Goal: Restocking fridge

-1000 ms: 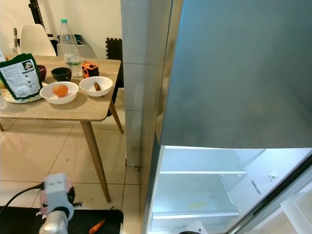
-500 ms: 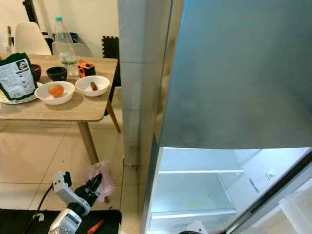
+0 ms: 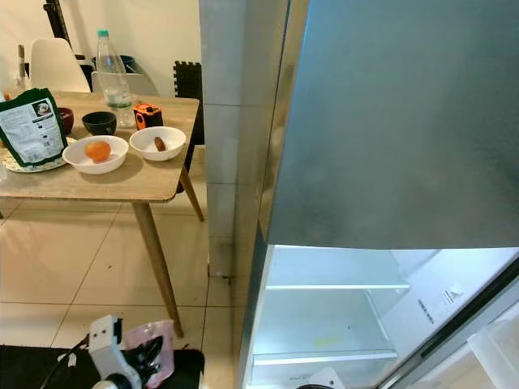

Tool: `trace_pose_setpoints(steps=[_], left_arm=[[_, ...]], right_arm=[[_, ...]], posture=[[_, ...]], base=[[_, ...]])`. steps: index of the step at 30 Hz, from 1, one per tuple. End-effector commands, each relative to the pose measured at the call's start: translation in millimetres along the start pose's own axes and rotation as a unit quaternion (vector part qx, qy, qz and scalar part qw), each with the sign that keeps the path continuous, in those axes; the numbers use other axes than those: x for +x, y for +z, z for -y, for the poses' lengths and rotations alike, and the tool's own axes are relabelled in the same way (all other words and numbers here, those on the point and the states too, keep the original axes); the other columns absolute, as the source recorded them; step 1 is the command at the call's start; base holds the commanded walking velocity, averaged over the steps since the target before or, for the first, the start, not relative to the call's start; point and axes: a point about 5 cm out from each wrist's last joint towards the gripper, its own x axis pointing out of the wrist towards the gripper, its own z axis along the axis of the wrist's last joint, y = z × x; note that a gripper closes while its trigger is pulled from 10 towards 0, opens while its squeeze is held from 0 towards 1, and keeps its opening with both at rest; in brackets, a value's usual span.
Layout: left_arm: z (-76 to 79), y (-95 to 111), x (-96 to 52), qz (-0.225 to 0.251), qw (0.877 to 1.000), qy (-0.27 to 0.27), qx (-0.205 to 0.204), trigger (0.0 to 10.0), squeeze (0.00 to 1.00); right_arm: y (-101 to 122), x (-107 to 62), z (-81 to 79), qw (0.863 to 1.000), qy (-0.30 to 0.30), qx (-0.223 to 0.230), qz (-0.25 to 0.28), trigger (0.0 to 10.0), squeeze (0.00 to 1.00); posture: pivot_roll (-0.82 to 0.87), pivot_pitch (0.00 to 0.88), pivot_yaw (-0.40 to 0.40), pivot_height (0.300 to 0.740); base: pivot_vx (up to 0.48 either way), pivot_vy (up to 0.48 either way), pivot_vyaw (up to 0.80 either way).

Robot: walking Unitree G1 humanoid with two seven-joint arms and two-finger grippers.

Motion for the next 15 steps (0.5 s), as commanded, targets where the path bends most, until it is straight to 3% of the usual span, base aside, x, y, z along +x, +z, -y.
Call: trace_pose_setpoints(steps=[1,7,15], left_arm=[[-12.8,-13,-11.1,-0.033,0.999,0.034,0.005,10.0,0.00],[-20.6,-24,-19.2,-0.054,0.996,0.069,-0.001,10.0,0.00],[-21.4,-27,-20.3,-0.059,0.995,0.076,-0.003,10.0,0.00]], right_arm=[[-5,-1.2,0.6,1.000,-0.001,0.003,-0.010,10.0,0.00],[-8,-1.7,0.1,1.000,-0.001,0.002,-0.013,10.0,0.00],[-8,-1.7,-0.3,1.000,0.000,0.001,-0.014,10.0,0.00]], posture=[[-0.03,0.004,-0.038,0.740],[-0.03,0.002,-0.039,0.740],[-0.03,0.002,-0.039,0.740]], base=[[0.000,-0.259,0.00],[0.000,-0.311,0.00],[0.000,-0.353,0.00]])
